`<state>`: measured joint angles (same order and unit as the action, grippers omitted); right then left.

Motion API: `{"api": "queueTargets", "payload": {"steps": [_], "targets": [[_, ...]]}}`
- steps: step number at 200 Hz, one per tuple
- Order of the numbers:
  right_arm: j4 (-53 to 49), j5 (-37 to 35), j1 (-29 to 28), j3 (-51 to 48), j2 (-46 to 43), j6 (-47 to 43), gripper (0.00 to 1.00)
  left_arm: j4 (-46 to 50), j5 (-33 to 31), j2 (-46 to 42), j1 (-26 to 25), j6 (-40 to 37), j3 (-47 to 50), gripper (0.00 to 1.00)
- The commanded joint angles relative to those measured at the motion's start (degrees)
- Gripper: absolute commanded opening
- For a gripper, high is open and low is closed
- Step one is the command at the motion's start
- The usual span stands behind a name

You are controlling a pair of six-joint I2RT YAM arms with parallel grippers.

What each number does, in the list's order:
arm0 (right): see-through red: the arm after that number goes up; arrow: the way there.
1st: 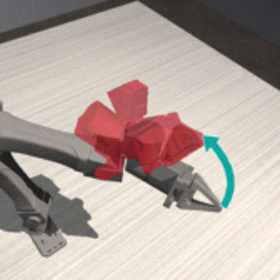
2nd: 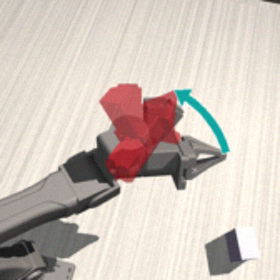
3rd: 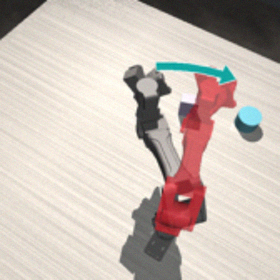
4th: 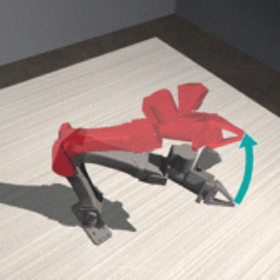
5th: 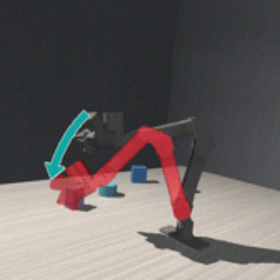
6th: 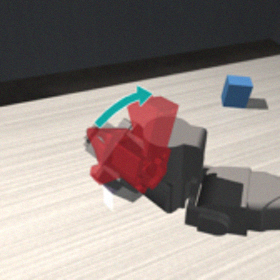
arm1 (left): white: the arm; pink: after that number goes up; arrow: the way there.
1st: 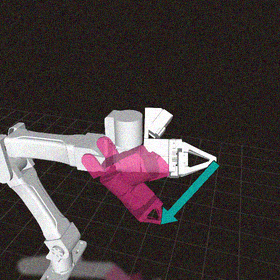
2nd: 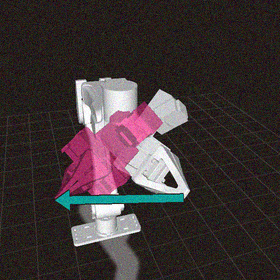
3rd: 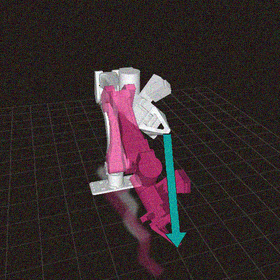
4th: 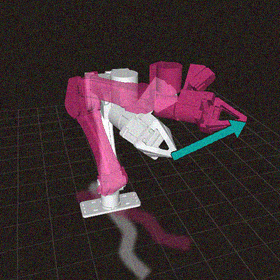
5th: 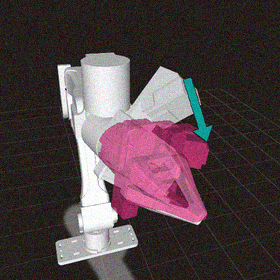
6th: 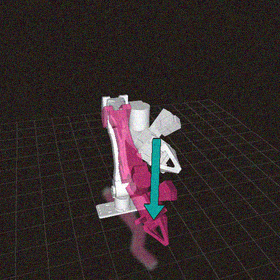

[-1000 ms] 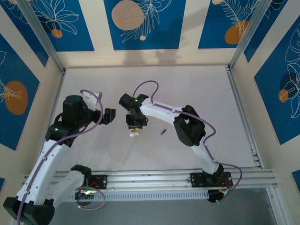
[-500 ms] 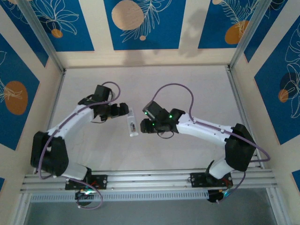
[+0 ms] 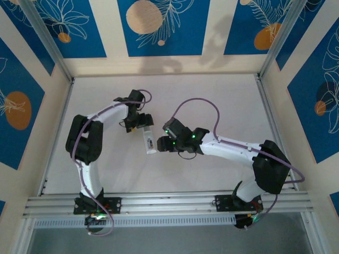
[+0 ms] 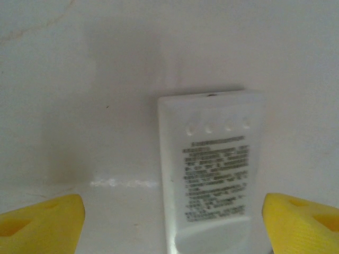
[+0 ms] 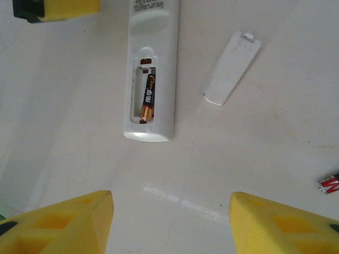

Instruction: Load the batteries into the remote control

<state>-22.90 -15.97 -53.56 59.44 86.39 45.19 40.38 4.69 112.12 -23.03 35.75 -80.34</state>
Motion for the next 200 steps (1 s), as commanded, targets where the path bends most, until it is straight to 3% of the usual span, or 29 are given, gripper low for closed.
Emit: {"api": "queueTargets", "payload": {"steps": [1,38,53,89,200], "targets": [[1.1,-0.3,0.5,-0.9,-1.9,-0.4,0.6,2.9,-2.0,0.8,-1.0,0.9,-4.0,0.87],[0.4,-0.4,1.2,-2.1,-3.4,0.5,0.61,5.0,-4.3,4.1,-1.8,1.3,-6.4,0.85],[0.4,-0.4,1.2,-2.7,-4.1,0.8,0.61,5.2,-3.5,5.3,-2.5,0.7,-7.3,0.77],[1.2,0.7,0.8,-2.8,-3.2,1.8,0.67,4.5,-2.8,6.8,-3.3,0.4,-8.5,0.7],[2.2,0.7,-1.5,1.9,3.7,1.7,0.64,5.1,-1.6,9.7,-3.4,0.3,-10.1,0.45]]}}
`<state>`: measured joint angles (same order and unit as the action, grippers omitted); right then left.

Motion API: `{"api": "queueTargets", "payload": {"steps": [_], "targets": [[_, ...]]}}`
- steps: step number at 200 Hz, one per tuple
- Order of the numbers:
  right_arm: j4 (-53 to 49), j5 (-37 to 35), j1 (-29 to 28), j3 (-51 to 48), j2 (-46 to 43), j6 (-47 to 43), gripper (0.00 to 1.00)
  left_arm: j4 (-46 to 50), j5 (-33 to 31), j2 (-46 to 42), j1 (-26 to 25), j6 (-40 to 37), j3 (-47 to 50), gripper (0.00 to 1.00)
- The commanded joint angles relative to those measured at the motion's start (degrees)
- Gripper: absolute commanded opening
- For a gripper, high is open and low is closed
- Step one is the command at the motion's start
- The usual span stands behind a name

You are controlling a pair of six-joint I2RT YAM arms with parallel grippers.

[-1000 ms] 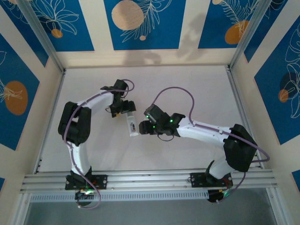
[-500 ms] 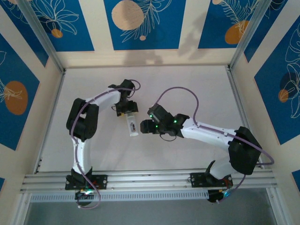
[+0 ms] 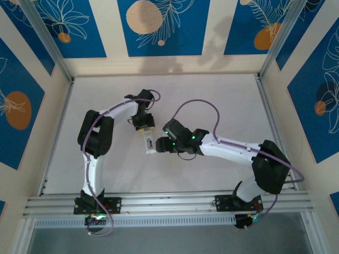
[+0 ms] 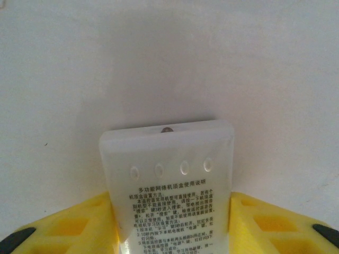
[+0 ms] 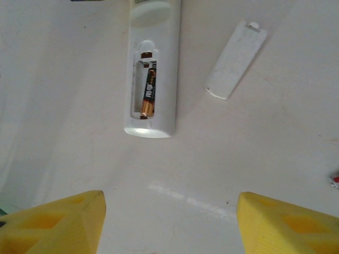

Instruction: Load the batteries into the remote control

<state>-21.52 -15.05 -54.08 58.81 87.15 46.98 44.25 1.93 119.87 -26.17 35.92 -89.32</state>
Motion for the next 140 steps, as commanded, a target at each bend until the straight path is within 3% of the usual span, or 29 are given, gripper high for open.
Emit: {"api": "queueTargets", "payload": {"steps": [1,36,98,140], "targets": [[0.9,-0.2,-1.0,2.6,3.1,-0.1,0.63,1.2,1.1,2.0,-0.2,0.1,-1.1,0.44],[1.4,0.6,-1.8,5.8,8.0,-0.4,0.44,1.3,2.9,3.1,-0.2,0.3,-0.8,0.4],[2.7,-0.3,-2.4,10.0,15.4,-1.1,0.28,0.9,4.1,3.2,-0.3,0.5,-0.9,0.36],[3.1,-0.2,-2.4,11.9,18.2,-1.5,0.23,0.9,5.0,3.5,-0.3,0.5,-0.9,0.35]]}}
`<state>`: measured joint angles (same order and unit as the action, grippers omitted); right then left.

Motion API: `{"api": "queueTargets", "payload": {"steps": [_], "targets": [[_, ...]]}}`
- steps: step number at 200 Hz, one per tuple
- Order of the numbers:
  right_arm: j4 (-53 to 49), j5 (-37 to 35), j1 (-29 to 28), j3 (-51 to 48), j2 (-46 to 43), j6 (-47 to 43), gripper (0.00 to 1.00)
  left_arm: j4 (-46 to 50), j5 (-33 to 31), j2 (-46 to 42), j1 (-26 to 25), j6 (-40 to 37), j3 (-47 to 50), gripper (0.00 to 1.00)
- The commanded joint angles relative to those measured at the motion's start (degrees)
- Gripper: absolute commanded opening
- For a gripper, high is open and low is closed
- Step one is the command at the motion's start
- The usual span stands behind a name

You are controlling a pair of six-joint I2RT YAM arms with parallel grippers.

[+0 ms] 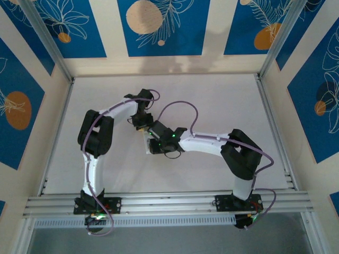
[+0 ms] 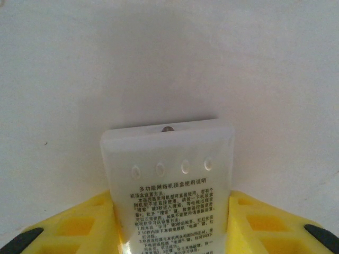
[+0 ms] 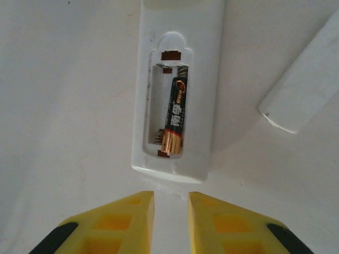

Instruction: Load the batteries into the remote control

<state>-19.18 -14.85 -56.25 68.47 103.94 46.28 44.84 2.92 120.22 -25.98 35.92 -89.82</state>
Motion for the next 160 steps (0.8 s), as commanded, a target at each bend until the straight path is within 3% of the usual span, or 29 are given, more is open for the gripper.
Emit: {"api": "queueTargets", "payload": {"steps": [1,160], "targets": [[0.8,-0.4,-0.3,2.2,1.5,-0.8,0.23,0.3,4.0,3.2,-0.5,0.5,-0.4,0.35],[-1.7,-4.8,-0.4,6.4,7.2,-2.5,0.2,0.2,5.5,3.4,-0.5,0.8,-0.5,0.33]]}}
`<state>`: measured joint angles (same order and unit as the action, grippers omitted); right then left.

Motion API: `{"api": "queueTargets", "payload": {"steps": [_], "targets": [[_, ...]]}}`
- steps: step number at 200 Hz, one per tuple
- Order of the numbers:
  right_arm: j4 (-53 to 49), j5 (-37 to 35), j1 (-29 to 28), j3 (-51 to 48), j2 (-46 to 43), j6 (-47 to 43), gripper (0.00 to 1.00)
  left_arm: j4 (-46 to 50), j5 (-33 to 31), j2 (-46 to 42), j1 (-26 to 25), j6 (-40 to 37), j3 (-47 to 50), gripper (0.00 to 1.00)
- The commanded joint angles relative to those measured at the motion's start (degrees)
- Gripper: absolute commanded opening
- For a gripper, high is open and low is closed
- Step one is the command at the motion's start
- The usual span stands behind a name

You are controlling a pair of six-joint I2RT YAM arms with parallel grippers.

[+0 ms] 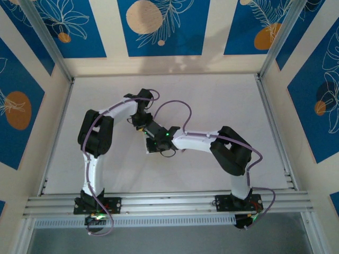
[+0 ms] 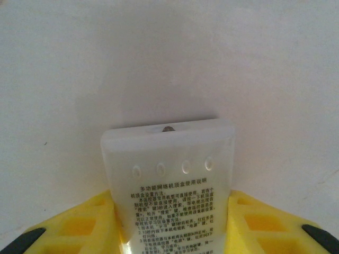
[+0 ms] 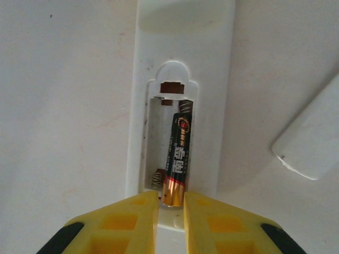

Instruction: Load the batteries into the remote control

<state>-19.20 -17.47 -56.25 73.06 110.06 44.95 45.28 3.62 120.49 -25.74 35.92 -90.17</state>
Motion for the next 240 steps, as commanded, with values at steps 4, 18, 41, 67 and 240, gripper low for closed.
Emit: {"api": "queueTargets", "payload": {"steps": [4,18,41,67,240], "targets": [[-1.8,-2.3,-0.4,1.9,1.1,-1.2,0.2,-0.3,4.8,3.2,-0.7,0.8,-0.2,0.33],[-1.9,-2.8,-0.8,2.3,1.5,-1.4,0.17,-0.2,4.8,3.2,-0.7,0.8,-0.1,0.33],[-2.4,-3.0,-0.9,3.3,2.3,-1.9,0.17,-0.2,4.9,3.2,-0.7,0.8,-0.2,0.33],[-3.3,-3.1,-1.1,4.0,3.2,-1.9,0.15,-0.1,5.0,3.1,-0.7,0.7,-0.3,0.33],[-10.8,-6.7,-1.5,8.8,5.8,-2.1,0.19,0.1,5.5,3.3,-0.7,0.1,-0.9,0.32]]}}
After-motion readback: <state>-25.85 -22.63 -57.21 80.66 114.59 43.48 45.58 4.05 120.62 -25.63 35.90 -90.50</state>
